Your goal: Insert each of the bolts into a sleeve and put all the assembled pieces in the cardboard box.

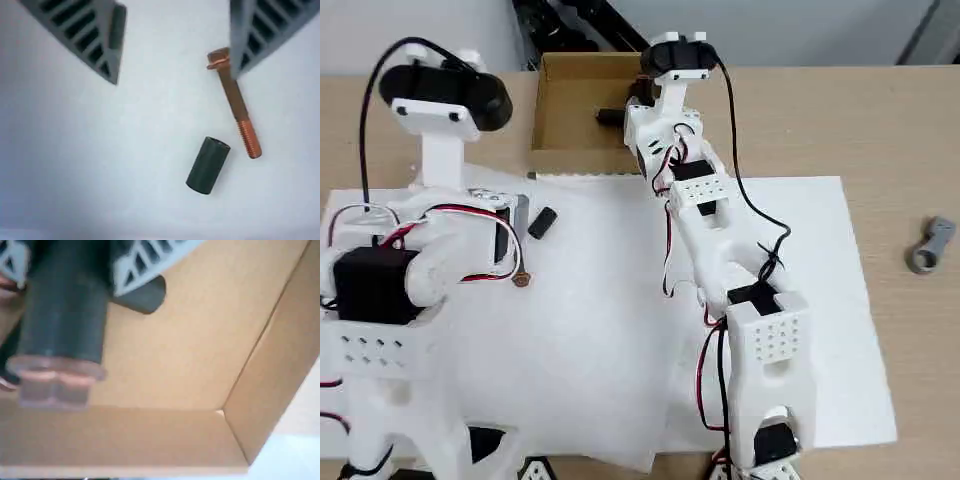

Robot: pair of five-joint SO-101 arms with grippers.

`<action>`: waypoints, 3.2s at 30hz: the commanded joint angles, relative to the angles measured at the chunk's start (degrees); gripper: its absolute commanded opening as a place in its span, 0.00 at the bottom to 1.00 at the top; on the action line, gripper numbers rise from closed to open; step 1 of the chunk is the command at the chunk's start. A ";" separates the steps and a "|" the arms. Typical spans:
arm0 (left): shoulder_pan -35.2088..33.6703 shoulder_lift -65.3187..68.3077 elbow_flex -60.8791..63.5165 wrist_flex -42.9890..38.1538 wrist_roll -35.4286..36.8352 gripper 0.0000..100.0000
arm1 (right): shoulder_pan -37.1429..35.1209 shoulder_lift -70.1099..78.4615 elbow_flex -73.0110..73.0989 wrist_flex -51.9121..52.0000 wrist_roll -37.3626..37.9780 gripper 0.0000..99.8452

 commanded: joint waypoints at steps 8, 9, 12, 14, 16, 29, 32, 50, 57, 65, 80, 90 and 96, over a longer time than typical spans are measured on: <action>-1.14 10.11 -0.40 1.85 -0.79 0.14 | 0.66 -7.52 -4.31 12.44 -0.79 0.16; -1.67 12.22 -0.40 1.85 -0.79 0.14 | 0.75 -8.48 -4.31 13.67 -0.79 0.16; -3.16 17.76 -0.40 1.67 -0.79 0.14 | 1.01 -11.47 -4.31 17.89 -0.79 0.16; -3.87 21.01 -0.40 1.76 -0.62 0.14 | 1.01 -13.58 -4.31 20.70 -0.79 0.16; -4.48 24.00 -0.40 2.29 -0.44 0.14 | 1.01 -15.96 -4.31 23.34 -0.79 0.16; -8.09 44.75 -0.13 2.55 3.69 0.14 | 1.01 -25.01 -4.22 39.34 -0.70 0.16; -8.18 48.53 -0.13 0.44 3.69 0.14 | 1.01 -25.63 -4.22 39.78 -0.70 0.16; -8.09 51.96 0.66 -9.14 16.26 0.14 | -0.57 -25.71 -4.04 39.52 -0.79 0.16; -8.18 51.96 9.89 -16.44 17.76 0.14 | -0.48 -25.71 -4.04 39.60 -0.79 0.16; -8.26 51.96 12.53 -18.37 17.58 0.06 | -0.57 -25.71 -4.04 39.52 -0.79 0.16; -8.18 51.25 -5.14 -2.81 3.25 0.00 | -1.98 -28.44 -4.13 41.98 -0.79 0.16; -8.97 45.36 -11.21 2.90 -21.89 0.00 | -7.96 -30.73 -4.13 45.93 -0.35 0.08; -14.42 32.09 -3.12 2.90 -52.57 0.00 | -7.69 -30.29 -4.13 47.34 -0.53 0.15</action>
